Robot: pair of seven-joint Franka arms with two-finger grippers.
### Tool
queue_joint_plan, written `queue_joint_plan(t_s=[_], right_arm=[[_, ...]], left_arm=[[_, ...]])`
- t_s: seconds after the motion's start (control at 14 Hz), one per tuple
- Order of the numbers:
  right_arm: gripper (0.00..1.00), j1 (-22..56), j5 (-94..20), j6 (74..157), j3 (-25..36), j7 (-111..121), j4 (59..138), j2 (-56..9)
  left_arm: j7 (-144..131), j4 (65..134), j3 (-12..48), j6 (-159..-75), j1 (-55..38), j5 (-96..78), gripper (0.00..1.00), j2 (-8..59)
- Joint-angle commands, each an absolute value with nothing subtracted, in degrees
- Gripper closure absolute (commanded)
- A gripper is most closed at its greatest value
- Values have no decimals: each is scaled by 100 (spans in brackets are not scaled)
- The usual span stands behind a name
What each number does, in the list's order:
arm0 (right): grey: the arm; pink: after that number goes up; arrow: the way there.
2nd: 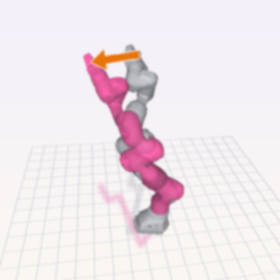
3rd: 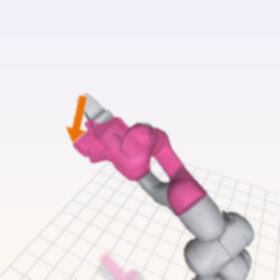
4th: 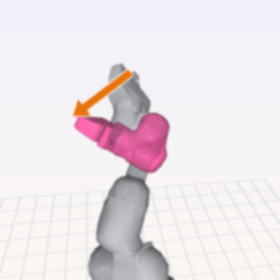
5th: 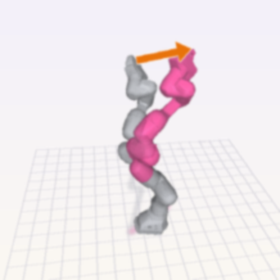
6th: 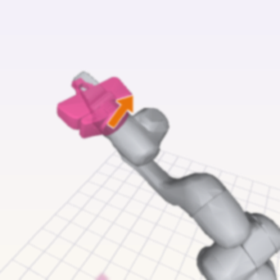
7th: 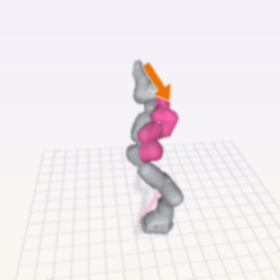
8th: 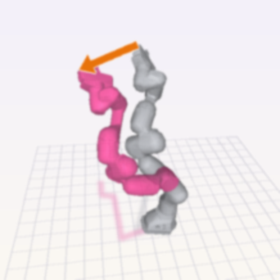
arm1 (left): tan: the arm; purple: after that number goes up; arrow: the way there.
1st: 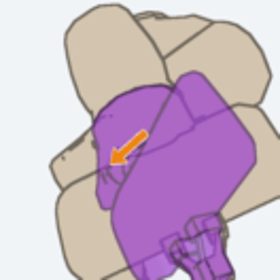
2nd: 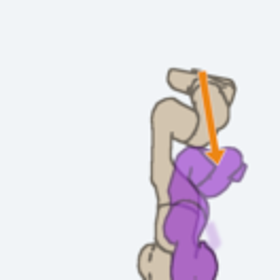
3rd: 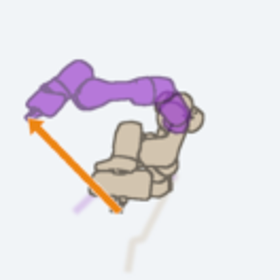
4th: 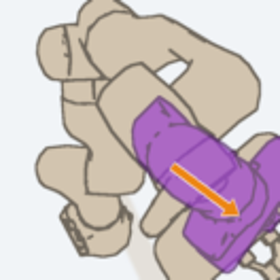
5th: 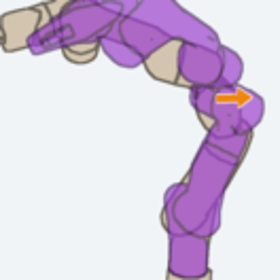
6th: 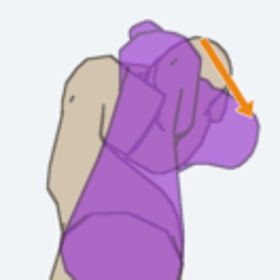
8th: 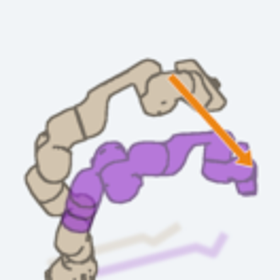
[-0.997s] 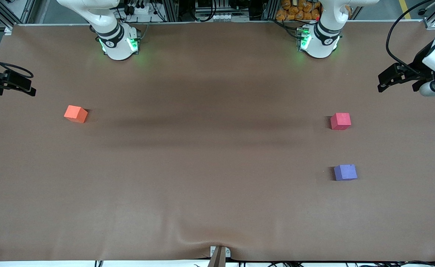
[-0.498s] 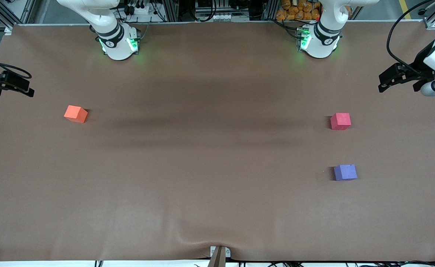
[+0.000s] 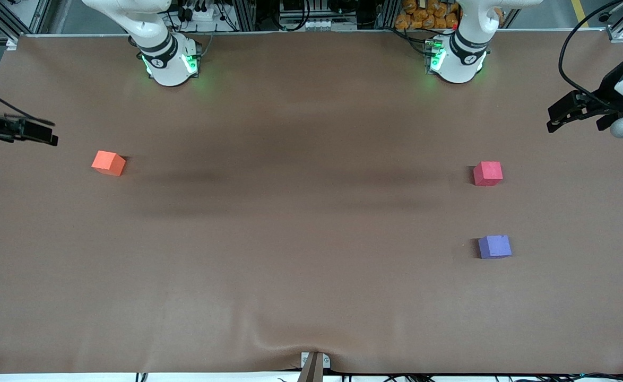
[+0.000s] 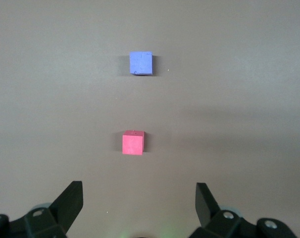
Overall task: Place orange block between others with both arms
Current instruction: 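Reach the right gripper toward the orange cube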
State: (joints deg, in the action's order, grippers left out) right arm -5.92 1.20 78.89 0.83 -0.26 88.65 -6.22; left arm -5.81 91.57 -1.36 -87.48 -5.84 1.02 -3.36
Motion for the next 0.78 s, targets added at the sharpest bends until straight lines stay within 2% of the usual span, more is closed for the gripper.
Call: queue_joint_plan(t_s=[0.0,0.21,0.43,0.71], right_arm=[[0,-905,272,7919,26,139,9061,-843],[0,-923,299,8365,26,290,9647,-932],[0,-1019,238,8446,18,299,10062,-949],[0,-1125,229,8621,17,299,10169,-1002]], left_arm=[[-483,9088,-114,-8675,-519,193,0,-369],[-527,9079,-114,-8675,-501,202,0,-387],[-536,9079,-132,-8675,-501,211,0,-387],[-571,9079,-123,-8666,-501,211,0,-396]])
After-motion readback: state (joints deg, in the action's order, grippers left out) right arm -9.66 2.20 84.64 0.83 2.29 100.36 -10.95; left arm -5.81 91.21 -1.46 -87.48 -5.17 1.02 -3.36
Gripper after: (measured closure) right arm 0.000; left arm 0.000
